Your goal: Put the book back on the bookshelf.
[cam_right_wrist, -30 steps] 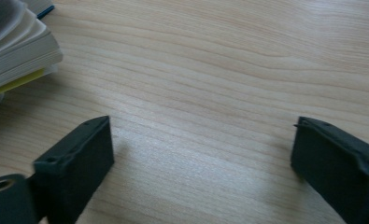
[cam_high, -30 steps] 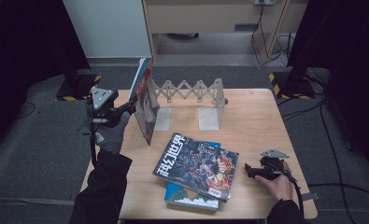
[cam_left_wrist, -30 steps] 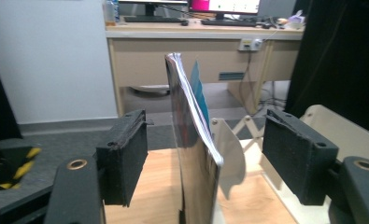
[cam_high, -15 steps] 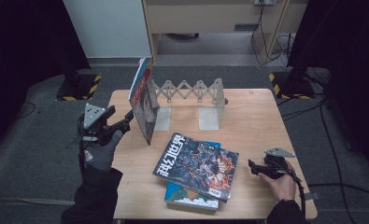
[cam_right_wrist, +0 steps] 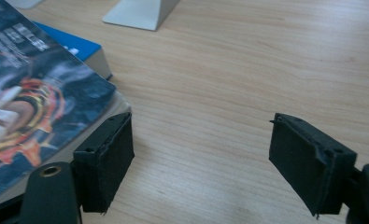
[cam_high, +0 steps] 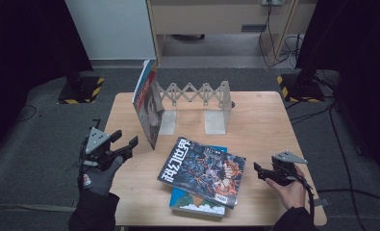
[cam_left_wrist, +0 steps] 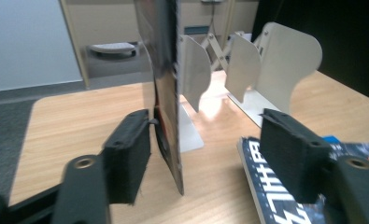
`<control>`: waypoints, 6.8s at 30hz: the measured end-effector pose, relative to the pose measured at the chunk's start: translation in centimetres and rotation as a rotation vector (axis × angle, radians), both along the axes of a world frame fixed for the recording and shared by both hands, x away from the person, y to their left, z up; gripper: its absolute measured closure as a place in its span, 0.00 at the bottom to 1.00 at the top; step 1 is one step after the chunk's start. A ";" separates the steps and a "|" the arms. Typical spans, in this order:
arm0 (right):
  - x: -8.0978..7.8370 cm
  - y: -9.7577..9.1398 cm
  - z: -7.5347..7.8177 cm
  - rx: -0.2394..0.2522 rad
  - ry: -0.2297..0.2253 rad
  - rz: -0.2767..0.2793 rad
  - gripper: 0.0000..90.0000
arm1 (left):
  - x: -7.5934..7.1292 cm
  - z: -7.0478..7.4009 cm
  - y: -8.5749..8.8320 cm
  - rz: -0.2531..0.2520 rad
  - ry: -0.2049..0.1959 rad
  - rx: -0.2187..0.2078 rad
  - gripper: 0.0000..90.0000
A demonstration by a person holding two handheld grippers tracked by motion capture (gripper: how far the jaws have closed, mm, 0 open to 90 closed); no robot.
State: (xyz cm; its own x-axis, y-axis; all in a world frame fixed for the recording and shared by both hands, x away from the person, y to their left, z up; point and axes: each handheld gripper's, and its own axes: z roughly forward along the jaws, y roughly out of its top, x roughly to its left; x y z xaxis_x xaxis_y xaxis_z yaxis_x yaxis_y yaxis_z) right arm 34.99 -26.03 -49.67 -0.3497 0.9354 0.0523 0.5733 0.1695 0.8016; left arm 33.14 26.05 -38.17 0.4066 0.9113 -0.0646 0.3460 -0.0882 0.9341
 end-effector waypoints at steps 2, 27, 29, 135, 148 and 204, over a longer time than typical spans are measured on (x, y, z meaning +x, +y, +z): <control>-0.1 0.2 0.3 0.005 -0.011 0.010 0.25 | -0.2 -0.9 -0.2 -0.015 0.044 -0.006 0.40; -0.7 3.8 1.4 0.086 -0.001 0.107 0.28 | -0.5 -8.7 -4.2 -0.168 0.283 -0.047 0.39; -0.7 4.0 1.3 0.085 0.004 0.112 0.27 | -0.4 -8.9 -4.2 -0.168 0.296 -0.057 0.39; -0.2 4.5 -0.9 0.218 0.129 0.113 0.29 | 2.2 -7.0 -7.6 -0.405 0.563 -0.450 0.88; 0.2 1.7 -1.0 0.165 0.109 0.022 0.27 | 2.7 -3.7 -8.9 -0.415 0.503 -0.457 0.91; 1.0 0.2 -4.2 -0.094 0.116 0.024 0.04 | 2.3 14.6 -6.5 -0.351 0.051 -0.336 0.91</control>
